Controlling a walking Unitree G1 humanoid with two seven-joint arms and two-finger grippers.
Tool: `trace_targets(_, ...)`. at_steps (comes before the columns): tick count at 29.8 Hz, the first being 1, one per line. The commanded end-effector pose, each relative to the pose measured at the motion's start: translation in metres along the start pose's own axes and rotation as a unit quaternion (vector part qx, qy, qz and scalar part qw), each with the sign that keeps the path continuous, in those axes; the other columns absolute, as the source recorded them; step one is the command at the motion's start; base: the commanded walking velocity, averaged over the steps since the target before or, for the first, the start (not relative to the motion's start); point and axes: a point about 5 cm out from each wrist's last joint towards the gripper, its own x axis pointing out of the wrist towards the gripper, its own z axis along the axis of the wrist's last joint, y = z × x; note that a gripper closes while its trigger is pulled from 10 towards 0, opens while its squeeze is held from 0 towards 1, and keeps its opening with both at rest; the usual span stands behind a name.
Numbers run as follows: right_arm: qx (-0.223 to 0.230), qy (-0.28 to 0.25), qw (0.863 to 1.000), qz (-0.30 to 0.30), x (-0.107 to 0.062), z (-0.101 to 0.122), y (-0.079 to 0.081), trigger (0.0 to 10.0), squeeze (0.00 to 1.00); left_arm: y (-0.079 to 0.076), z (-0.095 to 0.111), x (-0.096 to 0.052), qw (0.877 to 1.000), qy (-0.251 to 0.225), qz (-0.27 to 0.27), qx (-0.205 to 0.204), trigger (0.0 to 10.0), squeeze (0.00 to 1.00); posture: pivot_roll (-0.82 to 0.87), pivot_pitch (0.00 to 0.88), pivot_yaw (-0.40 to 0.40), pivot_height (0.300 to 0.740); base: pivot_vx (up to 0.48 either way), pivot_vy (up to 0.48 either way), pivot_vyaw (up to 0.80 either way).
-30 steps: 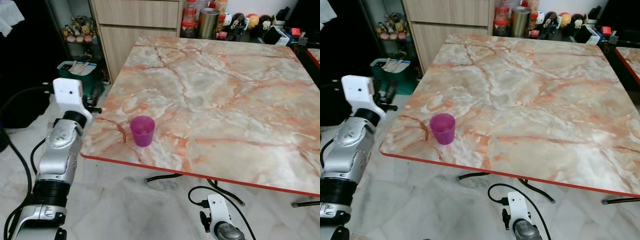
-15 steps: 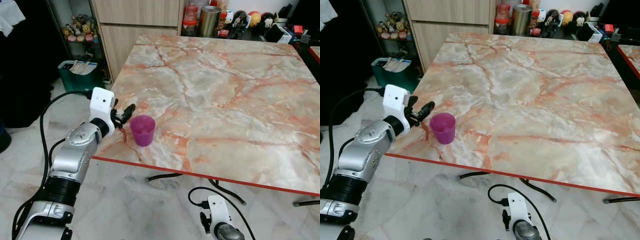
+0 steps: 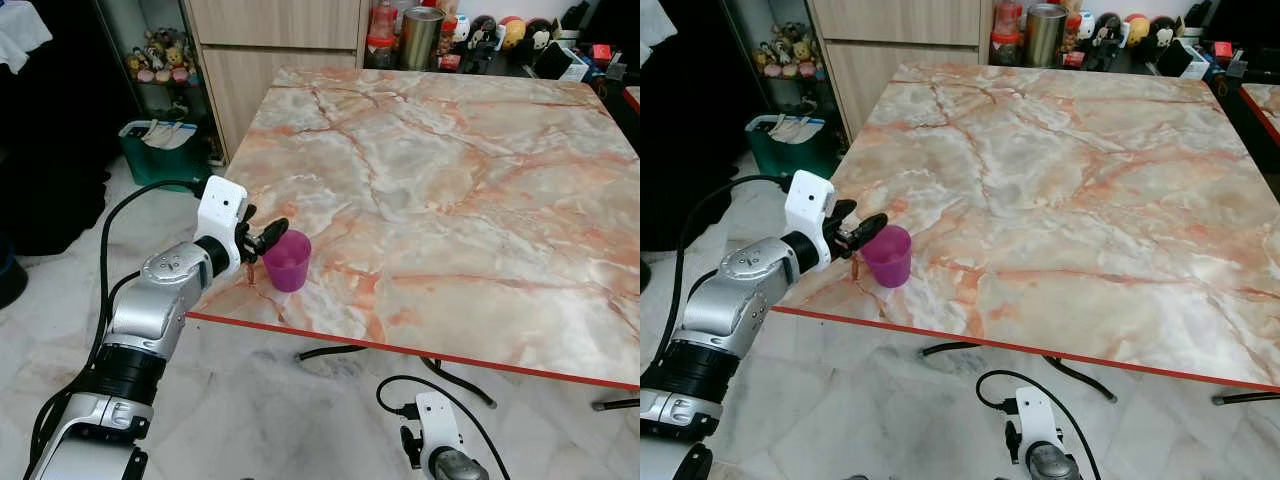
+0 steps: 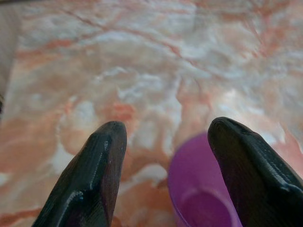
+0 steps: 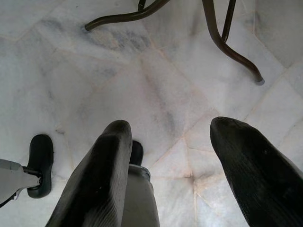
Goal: Setting the table
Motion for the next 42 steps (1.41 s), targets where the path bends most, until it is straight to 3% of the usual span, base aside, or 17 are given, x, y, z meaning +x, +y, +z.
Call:
trace_targets(1, 0.009, 0.007, 1.000, -0.004, -0.001, -0.006, 0.000, 10.0, 0.00, 0.000, 0.001, 0.002, 1.000, 0.016, -0.011, 0.018, 10.0, 0.00, 0.15, 0.112, 0.012, 0.715, 0.000, 0.000, 0.00)
trace_targets(27, 0.010, 0.006, 1.000, -0.006, -0.001, -0.005, -0.001, 10.0, 0.00, -0.007, -0.012, 0.002, 0.998, 0.053, -0.033, 0.021, 10.0, 0.00, 0.14, 0.115, 0.012, 0.715, 0.000, 0.000, 0.00)
trace_targets(29, 0.010, 0.006, 1.000, -0.006, -0.001, -0.005, -0.002, 10.0, 0.00, -0.008, -0.012, 0.002, 0.998, 0.054, -0.035, 0.021, 9.4, 0.00, 0.14, 0.115, 0.012, 0.715, 0.000, 0.000, 0.00)
trace_targets(32, 0.010, 0.006, 1.000, -0.006, -0.001, -0.005, -0.002, 10.0, 0.00, -0.008, -0.013, 0.002, 0.998, 0.056, -0.036, 0.021, 9.4, 0.00, 0.14, 0.115, 0.012, 0.715, 0.000, 0.000, 0.00)
trace_targets(33, 0.010, 0.006, 1.000, -0.006, -0.001, -0.005, -0.001, 10.0, 0.00, -0.008, -0.013, 0.002, 0.998, 0.056, -0.037, 0.020, 4.5, 0.00, 0.14, 0.117, 0.012, 0.715, 0.000, 0.000, 0.00)
trace_targets(35, 0.010, 0.005, 1.000, -0.006, -0.001, -0.005, -0.001, 10.0, 0.00, -0.009, -0.014, 0.001, 0.997, 0.058, -0.040, 0.020, 2.0, 0.00, 0.14, 0.117, 0.013, 0.715, 0.000, 0.000, 0.00)
trace_targets(42, 0.010, 0.005, 1.000, -0.006, -0.001, -0.005, -0.001, 10.0, 0.00, -0.009, -0.014, 0.001, 0.997, 0.060, -0.044, 0.022, 1.3, 0.00, 0.14, 0.117, 0.015, 0.715, 0.000, 0.000, 0.00)
